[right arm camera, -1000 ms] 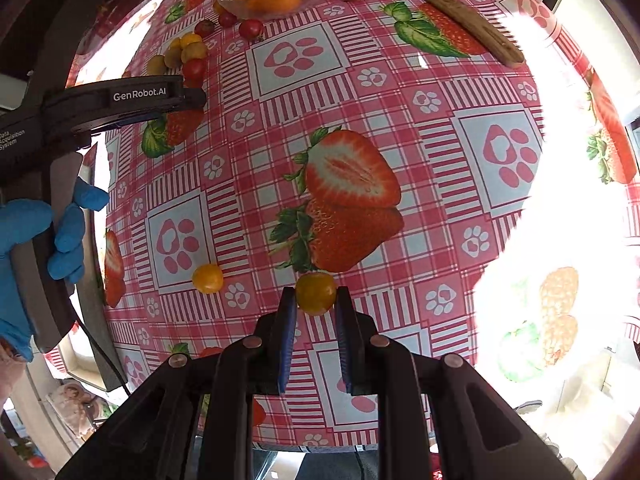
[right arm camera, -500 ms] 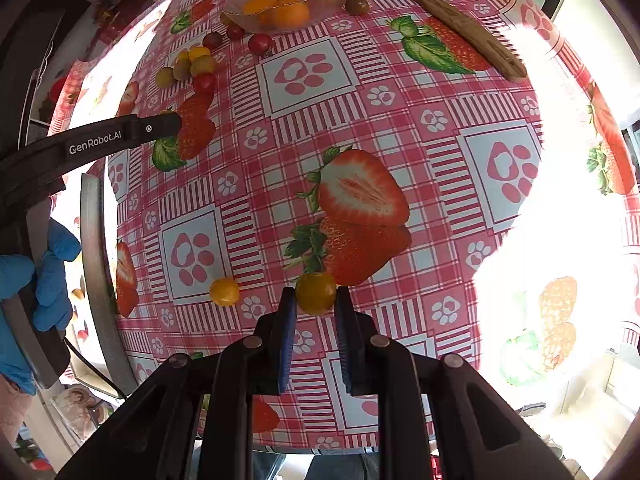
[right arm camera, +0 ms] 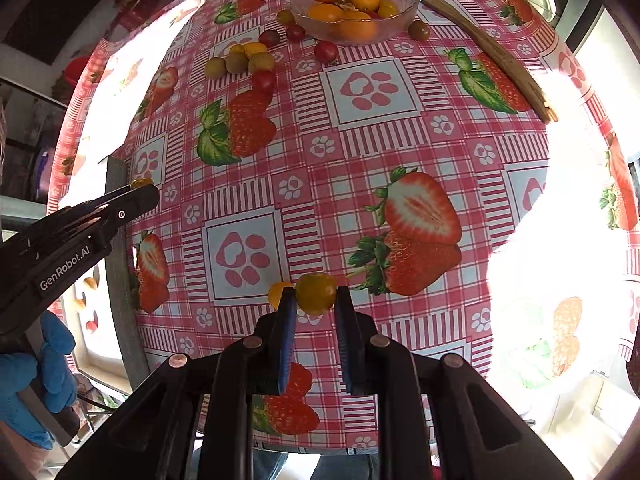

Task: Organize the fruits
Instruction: 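Grasp a yellow cherry tomato with the left gripper while the right grasps another yellow tomato, then carry both tomatoes over the white tray and open both grippers to release them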

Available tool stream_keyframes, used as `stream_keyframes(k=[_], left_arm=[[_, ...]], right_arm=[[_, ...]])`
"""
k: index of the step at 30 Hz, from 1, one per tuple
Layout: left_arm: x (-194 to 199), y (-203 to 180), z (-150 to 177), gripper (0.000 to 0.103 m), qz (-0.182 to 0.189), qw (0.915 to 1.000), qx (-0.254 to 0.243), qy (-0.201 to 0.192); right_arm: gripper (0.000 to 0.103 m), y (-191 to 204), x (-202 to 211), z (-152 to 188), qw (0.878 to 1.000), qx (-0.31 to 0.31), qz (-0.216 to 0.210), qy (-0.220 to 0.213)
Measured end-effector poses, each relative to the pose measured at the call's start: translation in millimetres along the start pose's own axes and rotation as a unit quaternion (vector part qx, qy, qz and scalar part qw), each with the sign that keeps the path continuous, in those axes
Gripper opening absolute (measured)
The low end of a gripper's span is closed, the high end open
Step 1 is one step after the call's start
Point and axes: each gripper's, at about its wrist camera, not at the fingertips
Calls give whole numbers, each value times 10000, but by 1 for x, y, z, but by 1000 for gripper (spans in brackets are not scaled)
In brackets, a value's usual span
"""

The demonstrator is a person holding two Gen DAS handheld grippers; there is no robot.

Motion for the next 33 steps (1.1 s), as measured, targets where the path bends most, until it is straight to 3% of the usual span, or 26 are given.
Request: stream_keyframes(k=[13,23,33], left_arm=[[47,67,51,21,-222,9966,739,-292],[70,129,104,21,-539,9863,1507,-400],[62,188,102,21,-858,9760,1936,-513]], right_arm=[[21,83,9,-6,9965,825,-65,-136],[21,164,9,-4,9871,1581,-249,-106],[21,238,-4,-26,9787,1968,-585,12]])
Point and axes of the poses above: each gripper's, at about its wrist camera, not at the fingertips, and x roughly against the way its jaws point, y to its left, z to its underside, and after that the axes turned 12 degrees about z, right-handed
